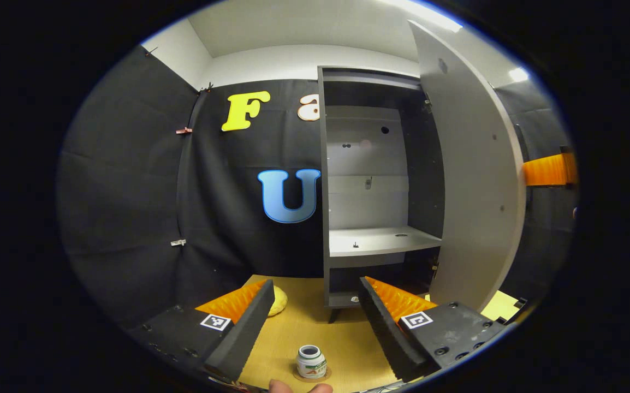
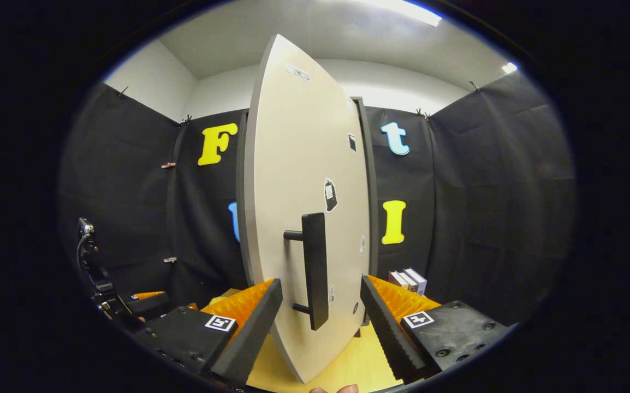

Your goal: Open the cabinet door with the right hand, grasp the bottle in the cabinet with the left hand and place it on the coaster, then close the cabinet door with the right hand.

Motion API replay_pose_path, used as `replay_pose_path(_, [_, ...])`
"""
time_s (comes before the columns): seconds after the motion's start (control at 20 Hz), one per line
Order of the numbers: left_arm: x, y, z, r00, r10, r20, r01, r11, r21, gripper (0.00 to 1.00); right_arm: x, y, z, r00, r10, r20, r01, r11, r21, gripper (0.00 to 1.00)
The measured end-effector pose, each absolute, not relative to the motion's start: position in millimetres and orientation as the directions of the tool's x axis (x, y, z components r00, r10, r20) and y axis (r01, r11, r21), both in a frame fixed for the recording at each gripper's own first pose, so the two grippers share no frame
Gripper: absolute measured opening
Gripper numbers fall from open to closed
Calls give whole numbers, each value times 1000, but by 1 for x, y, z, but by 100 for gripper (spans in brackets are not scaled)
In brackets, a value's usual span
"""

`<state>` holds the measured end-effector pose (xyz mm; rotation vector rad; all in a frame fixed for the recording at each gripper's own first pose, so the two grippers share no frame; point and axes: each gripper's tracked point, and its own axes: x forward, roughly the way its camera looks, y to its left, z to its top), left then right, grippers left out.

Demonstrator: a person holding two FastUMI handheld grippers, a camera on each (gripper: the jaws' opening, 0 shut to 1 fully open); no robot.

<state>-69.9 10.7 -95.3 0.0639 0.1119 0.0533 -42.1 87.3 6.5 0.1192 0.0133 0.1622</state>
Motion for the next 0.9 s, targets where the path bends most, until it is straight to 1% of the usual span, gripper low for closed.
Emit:
replay_pose_path(0.25, [-69, 3, -89, 993, 56, -102, -50, 997, 57, 97, -37, 121, 16, 966, 256, 17, -256, 957, 135, 95])
replay_pose_path(0.45, [-68, -3, -87, 994, 48, -98, -42, 998, 56, 97, -34, 126, 17, 961, 274, 24, -275, 951, 140, 95])
replay_pose_path(0.5, [-67, -4, -85, 994, 46, -94, -41, 998, 57, 97, -32, 129, 15, 960, 281, 17, -280, 949, 142, 100])
replay_pose_path(0.55, [-68, -5, -85, 995, 47, -92, -41, 997, 60, 98, -32, 131, 15, 958, 285, 29, -286, 947, 146, 100])
replay_pose_path(0.6, [-67, -4, -84, 994, 50, -94, -44, 997, 64, 97, -26, 135, 15, 956, 292, 23, -292, 944, 152, 96])
replay_pose_path(0.9, [-69, 0, -82, 995, 62, -83, -56, 996, 74, 98, -17, 159, 17, 944, 330, 20, -330, 934, 138, 97])
